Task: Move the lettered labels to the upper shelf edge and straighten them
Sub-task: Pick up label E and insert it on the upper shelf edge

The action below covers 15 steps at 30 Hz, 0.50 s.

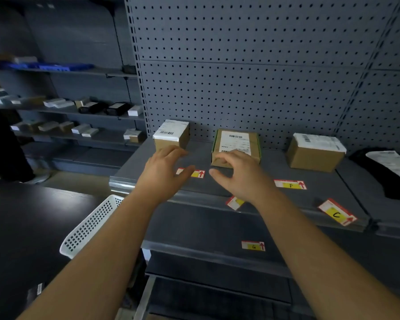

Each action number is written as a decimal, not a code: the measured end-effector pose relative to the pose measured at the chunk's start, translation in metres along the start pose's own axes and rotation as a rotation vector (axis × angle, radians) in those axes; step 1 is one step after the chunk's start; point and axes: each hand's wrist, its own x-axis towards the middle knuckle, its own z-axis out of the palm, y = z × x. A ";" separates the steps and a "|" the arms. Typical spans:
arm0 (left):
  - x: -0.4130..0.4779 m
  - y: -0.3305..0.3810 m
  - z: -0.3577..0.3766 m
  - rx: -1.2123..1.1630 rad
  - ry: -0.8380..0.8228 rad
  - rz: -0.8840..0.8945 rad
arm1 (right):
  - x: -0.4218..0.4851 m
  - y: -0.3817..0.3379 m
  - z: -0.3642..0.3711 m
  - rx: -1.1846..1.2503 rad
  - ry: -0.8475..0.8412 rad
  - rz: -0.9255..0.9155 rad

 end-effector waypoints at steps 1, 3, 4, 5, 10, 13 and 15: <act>0.005 -0.007 0.001 -0.007 -0.012 0.000 | 0.006 -0.001 0.003 0.001 -0.004 0.016; 0.015 -0.022 0.002 -0.025 -0.029 -0.001 | 0.020 -0.002 0.012 -0.021 -0.034 0.046; 0.019 -0.030 0.002 -0.036 -0.033 -0.006 | 0.026 -0.002 0.017 -0.038 -0.058 0.066; 0.024 -0.037 0.002 -0.047 -0.038 -0.011 | 0.033 -0.002 0.022 -0.052 -0.081 0.086; 0.042 -0.073 0.006 -0.064 -0.086 -0.019 | 0.060 0.001 0.049 -0.121 -0.194 0.168; 0.047 -0.088 0.009 -0.066 -0.113 -0.018 | 0.072 0.004 0.062 -0.199 -0.273 0.213; 0.049 -0.096 0.010 -0.065 -0.131 -0.008 | 0.077 0.007 0.069 -0.224 -0.318 0.243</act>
